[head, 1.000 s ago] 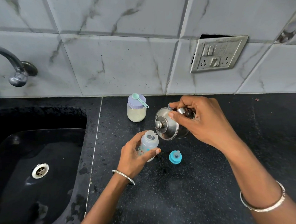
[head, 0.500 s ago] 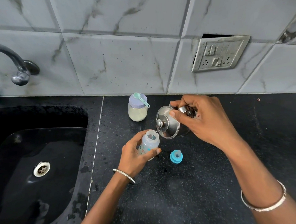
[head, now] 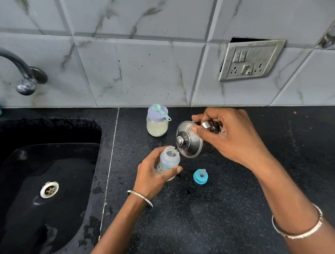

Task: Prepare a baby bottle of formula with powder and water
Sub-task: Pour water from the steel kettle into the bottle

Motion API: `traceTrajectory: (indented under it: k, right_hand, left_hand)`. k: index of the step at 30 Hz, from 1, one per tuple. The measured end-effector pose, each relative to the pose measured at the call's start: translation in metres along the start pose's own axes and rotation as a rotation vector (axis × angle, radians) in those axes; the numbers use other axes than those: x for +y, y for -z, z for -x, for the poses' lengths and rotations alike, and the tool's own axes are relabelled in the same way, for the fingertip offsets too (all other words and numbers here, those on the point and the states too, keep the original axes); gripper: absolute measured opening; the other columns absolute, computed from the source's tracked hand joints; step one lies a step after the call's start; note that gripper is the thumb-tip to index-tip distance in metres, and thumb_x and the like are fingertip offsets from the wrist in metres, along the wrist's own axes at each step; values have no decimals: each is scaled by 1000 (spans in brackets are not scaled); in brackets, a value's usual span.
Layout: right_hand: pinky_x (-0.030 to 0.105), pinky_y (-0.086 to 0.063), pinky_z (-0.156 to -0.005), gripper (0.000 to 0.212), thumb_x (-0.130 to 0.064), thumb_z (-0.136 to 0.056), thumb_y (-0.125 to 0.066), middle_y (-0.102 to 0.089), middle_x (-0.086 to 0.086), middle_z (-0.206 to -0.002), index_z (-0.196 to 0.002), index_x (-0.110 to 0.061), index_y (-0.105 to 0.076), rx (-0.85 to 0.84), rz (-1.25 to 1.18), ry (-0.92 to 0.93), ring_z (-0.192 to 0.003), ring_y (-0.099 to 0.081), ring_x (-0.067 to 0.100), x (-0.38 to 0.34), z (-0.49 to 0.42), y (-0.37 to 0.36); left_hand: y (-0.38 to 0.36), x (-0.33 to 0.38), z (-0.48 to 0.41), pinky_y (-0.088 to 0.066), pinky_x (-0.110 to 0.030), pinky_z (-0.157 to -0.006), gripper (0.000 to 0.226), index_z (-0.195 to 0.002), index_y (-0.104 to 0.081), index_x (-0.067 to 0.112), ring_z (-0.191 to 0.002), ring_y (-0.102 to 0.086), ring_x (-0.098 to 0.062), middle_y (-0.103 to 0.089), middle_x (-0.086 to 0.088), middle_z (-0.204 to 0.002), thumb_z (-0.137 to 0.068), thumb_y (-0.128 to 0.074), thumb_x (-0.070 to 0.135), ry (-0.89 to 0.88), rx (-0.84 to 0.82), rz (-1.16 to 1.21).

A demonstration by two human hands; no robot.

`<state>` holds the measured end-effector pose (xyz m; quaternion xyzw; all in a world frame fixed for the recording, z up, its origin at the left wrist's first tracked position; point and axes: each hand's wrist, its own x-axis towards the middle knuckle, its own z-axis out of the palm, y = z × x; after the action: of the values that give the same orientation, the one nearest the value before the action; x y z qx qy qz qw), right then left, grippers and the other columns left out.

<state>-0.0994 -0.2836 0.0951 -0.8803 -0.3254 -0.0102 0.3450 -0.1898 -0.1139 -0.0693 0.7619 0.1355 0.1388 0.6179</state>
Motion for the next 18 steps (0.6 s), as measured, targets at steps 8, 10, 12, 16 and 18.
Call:
traceTrajectory:
  k: [8, 10, 12, 16, 18]
  right_hand:
    - [32, -58, -93, 25, -29, -89, -78, -77, -10, -116, -73, -29, -59, 1, 0, 30, -110, -69, 0, -5, 1, 1]
    - [35, -58, -94, 23, -30, -88, -78, -77, -10, -116, -74, -23, -61, 2, 0, 28, -111, -69, 0, -5, 0, 1]
    - [35, -57, -94, 22, -32, -88, -77, -77, -10, -117, -76, -19, -63, 2, 3, 25, -110, -69, 1, -5, 0, 1]
    - [35, -57, -95, 23, -33, -88, -77, -77, -10, -117, -77, -17, -64, 1, 3, 29, -111, -69, 1, -7, 1, 2]
    - [36, -57, -96, 22, -33, -88, -77, -77, -10, -117, -75, -23, -62, -5, 0, 34, -111, -69, 0, -8, 2, 2]
  left_hand:
    - [0, 0, 1, -55, -46, -96, 57, -116, -61, 28, -109, -66, -7, -71, 14, -114, -69, -90, 38, 22, 28, 16]
    - [0, 0, 1, -55, -43, -97, 55, -116, -61, 27, -108, -66, -6, -71, 13, -114, -70, -91, 32, 27, 32, 16]
    - [0, 0, 1, -55, -42, -97, 55, -116, -61, 26, -108, -66, -6, -71, 13, -114, -70, -91, 31, 30, 37, 23]
    - [0, 0, 4, -54, -44, -98, 55, -116, -61, 26, -109, -66, -7, -71, 13, -115, -70, -90, 32, 30, 35, 35]
    - [1, 1, 5, -54, -46, -98, 56, -116, -61, 27, -110, -66, -8, -72, 13, -115, -70, -91, 35, 28, 34, 42]
